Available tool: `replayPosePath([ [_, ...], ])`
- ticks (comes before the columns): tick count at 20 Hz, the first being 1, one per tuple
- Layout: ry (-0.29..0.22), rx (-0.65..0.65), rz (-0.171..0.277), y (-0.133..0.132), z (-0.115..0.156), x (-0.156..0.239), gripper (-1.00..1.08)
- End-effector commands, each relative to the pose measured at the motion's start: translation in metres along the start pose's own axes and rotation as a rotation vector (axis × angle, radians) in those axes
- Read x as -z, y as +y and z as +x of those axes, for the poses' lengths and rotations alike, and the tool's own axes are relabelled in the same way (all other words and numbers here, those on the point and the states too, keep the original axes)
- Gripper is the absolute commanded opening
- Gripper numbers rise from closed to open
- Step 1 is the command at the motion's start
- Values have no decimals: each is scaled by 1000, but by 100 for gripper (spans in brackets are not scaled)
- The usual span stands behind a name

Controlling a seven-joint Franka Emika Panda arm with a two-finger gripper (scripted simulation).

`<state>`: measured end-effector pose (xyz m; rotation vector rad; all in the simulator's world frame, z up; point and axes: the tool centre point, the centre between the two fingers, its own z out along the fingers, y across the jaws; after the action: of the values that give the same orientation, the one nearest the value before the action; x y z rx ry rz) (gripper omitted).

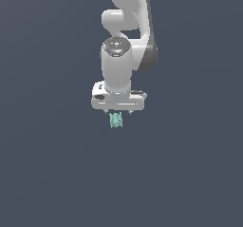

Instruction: Pick up the object and move it to a goal position.

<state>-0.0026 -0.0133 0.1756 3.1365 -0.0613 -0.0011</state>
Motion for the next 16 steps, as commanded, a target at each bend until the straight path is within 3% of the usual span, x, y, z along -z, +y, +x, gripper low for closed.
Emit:
replayPosePath([
  [1, 0, 0, 0, 0, 0, 0, 100],
  [16, -9, -7, -14, 7, 0, 5, 100],
])
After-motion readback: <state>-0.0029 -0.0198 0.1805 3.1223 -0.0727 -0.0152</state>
